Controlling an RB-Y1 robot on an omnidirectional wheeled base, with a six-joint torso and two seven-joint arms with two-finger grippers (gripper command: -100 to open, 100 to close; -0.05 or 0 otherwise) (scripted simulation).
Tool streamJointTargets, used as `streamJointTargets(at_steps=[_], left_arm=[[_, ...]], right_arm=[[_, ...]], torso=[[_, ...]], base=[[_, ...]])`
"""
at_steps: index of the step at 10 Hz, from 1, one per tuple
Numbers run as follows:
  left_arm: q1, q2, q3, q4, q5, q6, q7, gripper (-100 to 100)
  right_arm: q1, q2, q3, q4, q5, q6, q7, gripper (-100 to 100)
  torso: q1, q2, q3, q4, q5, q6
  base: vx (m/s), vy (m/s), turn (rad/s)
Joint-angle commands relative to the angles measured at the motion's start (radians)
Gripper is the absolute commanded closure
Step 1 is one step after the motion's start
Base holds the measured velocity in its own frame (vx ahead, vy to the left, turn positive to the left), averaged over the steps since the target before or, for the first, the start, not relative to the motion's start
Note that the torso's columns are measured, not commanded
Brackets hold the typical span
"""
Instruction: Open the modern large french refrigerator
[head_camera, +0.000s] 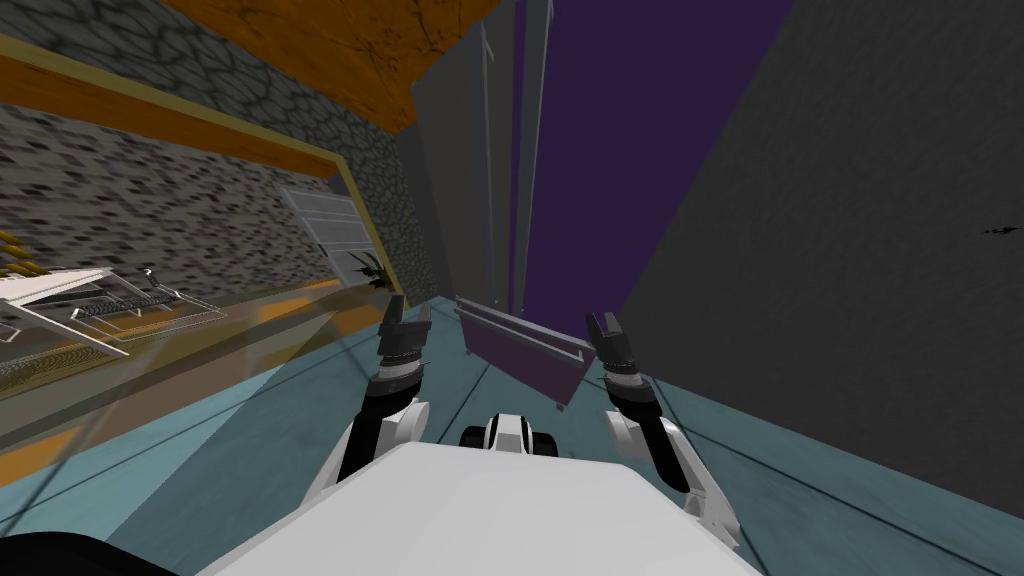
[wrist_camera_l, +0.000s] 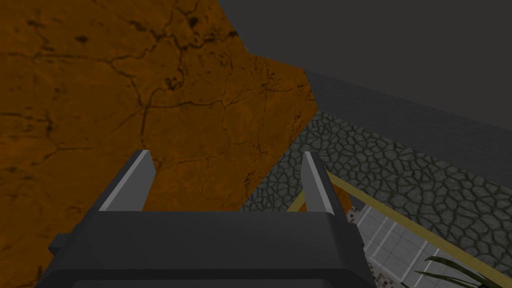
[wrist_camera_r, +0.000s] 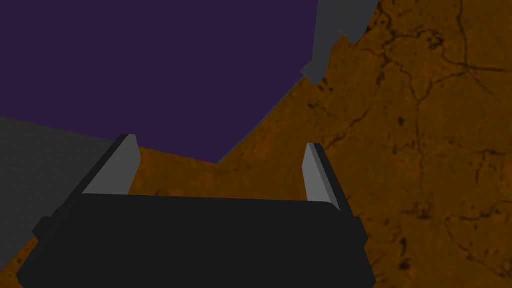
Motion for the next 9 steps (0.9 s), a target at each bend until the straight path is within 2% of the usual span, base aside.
streamJointTargets(at_steps=[1,2,4,5,6,7,9], left_arm=[[0.0,0.0,0.0,0.0,0.0,0.0,0.0,0],[0.0,0.0,0.0,0.0,0.0,0.0,0.0,0],[0.0,0.0,0.0,0.0,0.0,0.0,0.0,0],[0.0,0.0,0.0,0.0,0.0,0.0,0.0,0],[0.0,0.0,0.0,0.0,0.0,0.0,0.0,0],[0.0,0.0,0.0,0.0,0.0,0.0,0.0,0],[0.0,0.0,0.0,0.0,0.0,0.0,0.0,0]], right_arm=[[-0.006,-0.005,-0.003,0.028,0.012,-0.026,0.076,-100],[-0.012,-0.009,-0.006,0.056,0.024,-0.051,0.105,-100],[-0.012,-0.009,-0.006,0.056,0.024,-0.051,0.143,-100],[-0.018,-0.014,-0.01,0.086,0.036,-0.076,0.183,-100],[-0.018,-0.014,-0.01,0.086,0.036,-0.076,0.209,-100],[-0.023,-0.018,-0.014,0.116,0.049,-0.101,0.238,-100],[-0.023,-0.018,-0.014,0.116,0.049,-0.101,0.276,-100]], torso=[[0.001,-0.001,0.0,0.0,0.0,0.0],[0.002,-0.002,-0.001,0.0,0.0,0.0],[0.004,-0.002,-0.001,-0.001,0.001,0.0],[0.001,0.0,0.0,0.0,0.0,0.0],[0.001,-0.001,0.0,0.0,0.0,0.0],[0.002,-0.002,-0.001,0.0,0.0,0.0],[0.003,-0.002,-0.001,-0.001,0.001,0.0]], base=[[0.055,0.039,-0.017],[0.061,0.065,-0.027],[0.051,0.053,-0.009],[0.051,0.038,-0.029],[0.062,0.043,-0.02],[0.079,0.066,-0.033],[0.047,0.049,-0.008]])
